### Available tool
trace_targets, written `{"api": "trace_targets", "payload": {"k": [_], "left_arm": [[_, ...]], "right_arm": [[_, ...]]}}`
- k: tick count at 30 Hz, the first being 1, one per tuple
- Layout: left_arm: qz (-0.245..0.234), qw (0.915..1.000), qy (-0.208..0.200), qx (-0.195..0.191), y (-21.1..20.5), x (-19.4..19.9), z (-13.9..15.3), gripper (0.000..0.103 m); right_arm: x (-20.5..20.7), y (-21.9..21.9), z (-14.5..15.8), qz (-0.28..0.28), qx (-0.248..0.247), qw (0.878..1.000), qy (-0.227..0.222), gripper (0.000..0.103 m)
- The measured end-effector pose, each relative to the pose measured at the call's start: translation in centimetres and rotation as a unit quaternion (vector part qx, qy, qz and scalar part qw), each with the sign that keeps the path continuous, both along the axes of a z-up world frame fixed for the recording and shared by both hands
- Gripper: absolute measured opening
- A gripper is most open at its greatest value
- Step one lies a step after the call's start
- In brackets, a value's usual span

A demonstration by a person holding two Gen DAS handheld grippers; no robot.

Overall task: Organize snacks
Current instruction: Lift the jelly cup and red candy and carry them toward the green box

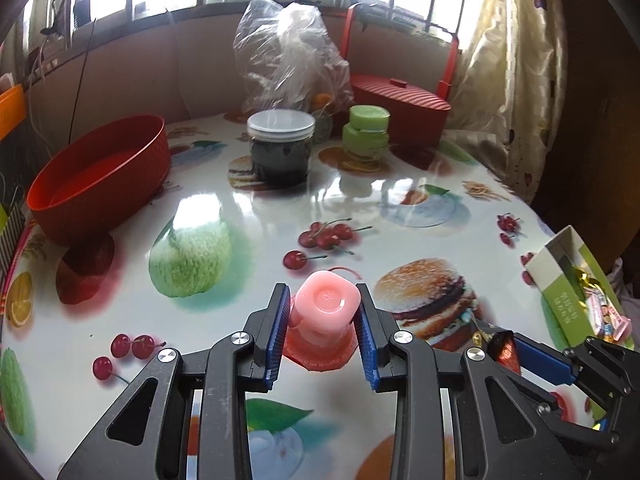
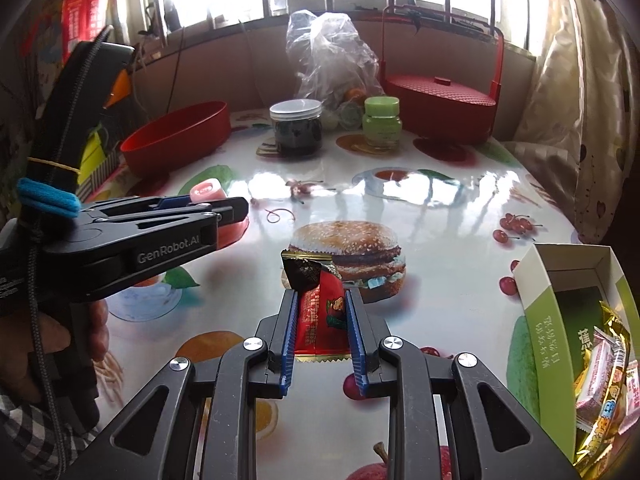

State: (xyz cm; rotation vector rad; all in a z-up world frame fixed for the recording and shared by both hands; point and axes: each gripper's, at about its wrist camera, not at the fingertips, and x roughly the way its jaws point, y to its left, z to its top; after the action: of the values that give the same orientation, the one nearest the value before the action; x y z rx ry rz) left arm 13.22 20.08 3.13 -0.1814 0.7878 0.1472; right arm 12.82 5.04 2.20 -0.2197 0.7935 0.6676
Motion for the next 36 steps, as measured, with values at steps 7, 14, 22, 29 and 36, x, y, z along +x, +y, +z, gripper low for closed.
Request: {"api": "trace_targets", "payload": {"k": [7, 14, 22, 29, 36], "left_arm": [[-0.015, 0.9998, -0.008, -0.002, -1.7, -0.4, 1.2, 0.033], [-0.028, 0.9995, -0.013, 0.000, -3.2, -0.5, 2.1, 0.033], [-0.051, 0.9985, -0.017, -0.003, -5.5, -0.3, 2.8, 0.033], [-0.071, 0.9972, -0.019, -0.005, -7.6, 0.0, 3.1, 0.033], [-0.094, 0.9953, -0.020, -0.011, -10.0, 0.6, 3.3, 0.033]], "right_arm": [[-0.2, -1.7, 1.2, -0.014, 0.007, 1.000, -0.010, 0.022], [-0.4, -3.4, 2.1, -0.030, 0.013, 0.999, -0.018, 0.022], [-0.6, -5.3, 2.9, -0.046, 0.019, 0.999, -0.022, 0.022], [-0.6, -7.5, 3.6, -0.070, 0.022, 0.997, -0.031, 0.022], [-0.7, -9.9, 4.1, -0.094, 0.021, 0.995, -0.037, 0.022]]}}
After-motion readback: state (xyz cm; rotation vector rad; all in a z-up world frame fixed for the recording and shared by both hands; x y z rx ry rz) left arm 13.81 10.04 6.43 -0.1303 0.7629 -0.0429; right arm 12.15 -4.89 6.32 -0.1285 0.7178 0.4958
